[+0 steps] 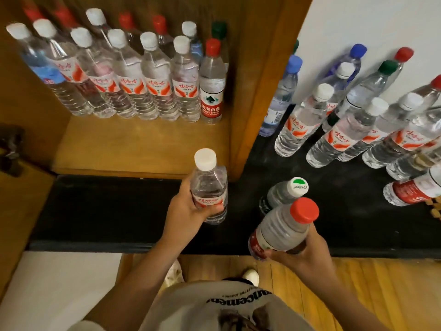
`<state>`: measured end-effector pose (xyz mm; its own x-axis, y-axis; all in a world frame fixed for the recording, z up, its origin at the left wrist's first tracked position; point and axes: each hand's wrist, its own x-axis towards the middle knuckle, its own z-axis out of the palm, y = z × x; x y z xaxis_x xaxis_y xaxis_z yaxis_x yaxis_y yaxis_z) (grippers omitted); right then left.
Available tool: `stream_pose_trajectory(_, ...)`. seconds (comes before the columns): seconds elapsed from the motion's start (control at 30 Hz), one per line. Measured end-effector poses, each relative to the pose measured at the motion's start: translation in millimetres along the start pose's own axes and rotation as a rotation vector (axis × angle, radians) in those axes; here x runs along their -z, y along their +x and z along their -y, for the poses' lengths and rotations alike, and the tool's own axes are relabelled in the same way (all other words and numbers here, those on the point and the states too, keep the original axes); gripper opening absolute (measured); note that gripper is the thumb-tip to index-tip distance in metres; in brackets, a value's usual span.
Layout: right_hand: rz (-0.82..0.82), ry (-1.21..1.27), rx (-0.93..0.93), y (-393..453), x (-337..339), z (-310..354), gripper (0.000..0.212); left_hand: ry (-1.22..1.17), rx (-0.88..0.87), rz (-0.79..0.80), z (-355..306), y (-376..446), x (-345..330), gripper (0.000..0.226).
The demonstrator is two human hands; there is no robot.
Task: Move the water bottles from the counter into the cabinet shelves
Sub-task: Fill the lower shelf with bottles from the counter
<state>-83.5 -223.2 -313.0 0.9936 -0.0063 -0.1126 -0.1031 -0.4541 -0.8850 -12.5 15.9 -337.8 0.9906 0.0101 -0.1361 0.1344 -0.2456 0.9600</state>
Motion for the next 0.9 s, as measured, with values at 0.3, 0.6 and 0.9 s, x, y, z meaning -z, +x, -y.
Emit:
stream_pose_trajectory(0.3,0.157,0.057,0.097,70,-100,73,0.074,-0.001,-0.016,-0.128,10,27,116,0.076)
stream_pose_trajectory(0.6,0.2,0.123,0.157,170,-193,129,0.079,0.015,-0.065,-0.263,15,81,222,0.086)
stream_pose_trajectory(0.9,0.127,0.136,0.141,210,-257,148,0.084,-0.025,-0.065,-0.269,29,133,266,0.084)
